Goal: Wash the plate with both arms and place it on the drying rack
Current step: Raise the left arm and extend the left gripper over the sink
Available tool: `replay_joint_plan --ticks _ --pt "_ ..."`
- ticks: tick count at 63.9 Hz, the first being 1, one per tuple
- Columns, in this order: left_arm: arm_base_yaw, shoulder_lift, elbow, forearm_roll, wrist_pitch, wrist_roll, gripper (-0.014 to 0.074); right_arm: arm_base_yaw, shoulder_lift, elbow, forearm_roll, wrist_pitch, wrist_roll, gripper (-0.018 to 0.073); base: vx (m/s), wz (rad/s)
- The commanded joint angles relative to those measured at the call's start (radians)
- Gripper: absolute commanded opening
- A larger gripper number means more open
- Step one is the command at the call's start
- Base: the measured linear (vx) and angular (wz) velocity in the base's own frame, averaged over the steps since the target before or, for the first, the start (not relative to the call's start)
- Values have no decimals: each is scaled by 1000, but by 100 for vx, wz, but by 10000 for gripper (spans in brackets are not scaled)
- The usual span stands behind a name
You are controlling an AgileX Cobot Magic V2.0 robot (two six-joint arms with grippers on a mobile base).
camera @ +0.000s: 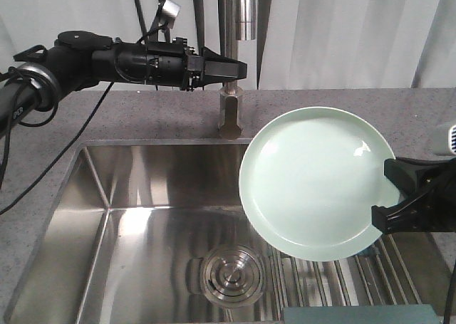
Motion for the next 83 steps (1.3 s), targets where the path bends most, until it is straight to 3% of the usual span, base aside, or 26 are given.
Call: replay_joint_plan --ticks 1,19,40,57,74,83 --pt "-18 -41 -63 -76 19 -5 505 -3 -14 -29 -7 -82 -7 -9 0 0" --pt "-30 4 -84 -74 -86 -3 505 -3 -14 -29 -7 -82 -7 -9 0 0" --pt "-30 43 -83 -75 -107 -2 505 -3 -14 -29 -7 -82 -7 -9 0 0" --pt "-30 45 -83 -66 51 -3 505 -3 -14 -29 -7 -83 -7 -9 0 0" --pt "-30 43 -83 -29 51 -77 505 -3 -14 -29 -7 -82 -7 -9 0 0" --pt "-30 28 -83 32 51 -139 505 -3 -14 -29 -7 -82 -7 -9 0 0"
